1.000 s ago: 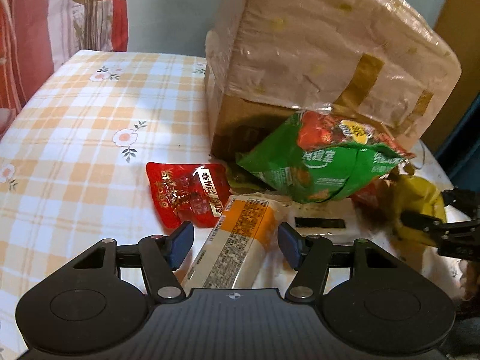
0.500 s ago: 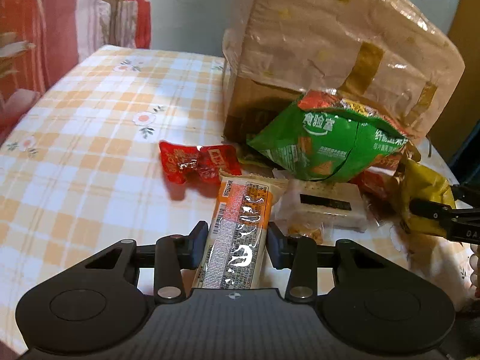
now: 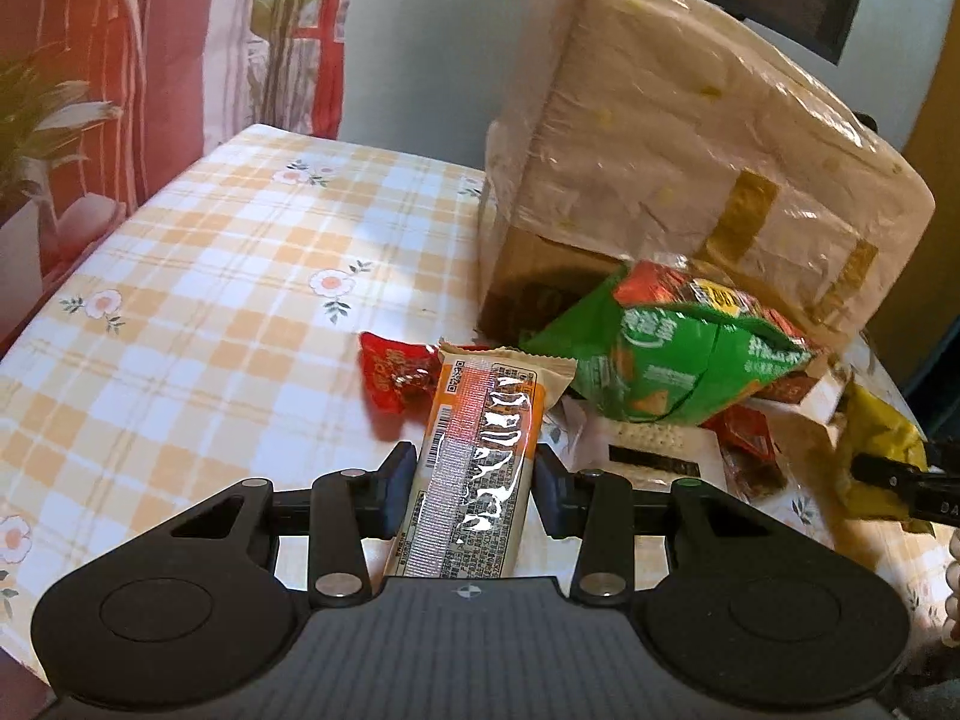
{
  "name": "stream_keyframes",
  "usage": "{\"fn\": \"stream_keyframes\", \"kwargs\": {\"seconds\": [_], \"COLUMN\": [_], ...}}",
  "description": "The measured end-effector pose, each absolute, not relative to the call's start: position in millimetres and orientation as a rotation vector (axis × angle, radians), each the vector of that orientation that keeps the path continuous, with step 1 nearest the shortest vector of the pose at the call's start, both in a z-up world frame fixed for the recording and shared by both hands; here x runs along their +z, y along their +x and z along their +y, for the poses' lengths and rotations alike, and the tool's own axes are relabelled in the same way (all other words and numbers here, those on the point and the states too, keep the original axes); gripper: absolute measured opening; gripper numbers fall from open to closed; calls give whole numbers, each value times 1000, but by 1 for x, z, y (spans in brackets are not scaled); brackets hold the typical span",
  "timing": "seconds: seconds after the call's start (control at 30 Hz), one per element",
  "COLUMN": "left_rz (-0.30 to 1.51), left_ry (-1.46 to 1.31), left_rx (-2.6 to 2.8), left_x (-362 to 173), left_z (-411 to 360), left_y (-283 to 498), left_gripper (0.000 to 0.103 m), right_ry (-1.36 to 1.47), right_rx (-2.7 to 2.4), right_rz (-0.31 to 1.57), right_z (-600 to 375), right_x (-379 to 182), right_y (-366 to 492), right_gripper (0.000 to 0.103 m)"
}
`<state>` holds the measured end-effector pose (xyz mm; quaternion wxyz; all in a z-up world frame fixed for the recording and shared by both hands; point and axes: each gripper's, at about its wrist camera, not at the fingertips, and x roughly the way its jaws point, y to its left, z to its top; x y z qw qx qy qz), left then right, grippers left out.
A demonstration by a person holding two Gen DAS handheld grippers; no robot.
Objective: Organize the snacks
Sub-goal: 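Lift the bread bar and yellow chip bag and carry both over the box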
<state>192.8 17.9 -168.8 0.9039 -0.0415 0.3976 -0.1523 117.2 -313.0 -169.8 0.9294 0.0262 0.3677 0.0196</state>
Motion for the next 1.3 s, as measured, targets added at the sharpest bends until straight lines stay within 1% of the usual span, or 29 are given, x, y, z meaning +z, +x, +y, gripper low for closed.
{"fn": "stream_keyframes", "kwargs": {"seconds": [0.17,0.33,0.63,0.87,1.03,1.17,1.3], "left_rz": [802,760,607,458,393,373,386], "left_ry": [-115,-151,-154,-132,-115,-118,-129], "left_rx": [-292,-273,-291,-376,-431,-468,-475], "left_x": [-162,-146,-87,-26,6,19,19], "left_z": [24,30,25,0,-27,-52,-73], "left_y": [193,198,195,206,228,254,281], "left_gripper": [43,43,44,44,44,44,44], "right_ry": [68,58,2,-59,-86,-87,-121], "right_rx": [-18,-68,-153,-140,-69,16,96], "right_rz": [752,692,518,363,247,186,164], "right_z": [-328,-342,-363,-363,-352,-339,-317], "right_x": [-169,-154,-108,-52,-12,11,19], "right_y": [114,112,102,112,134,161,194], "right_gripper": [68,68,68,68,68,68,68]}}
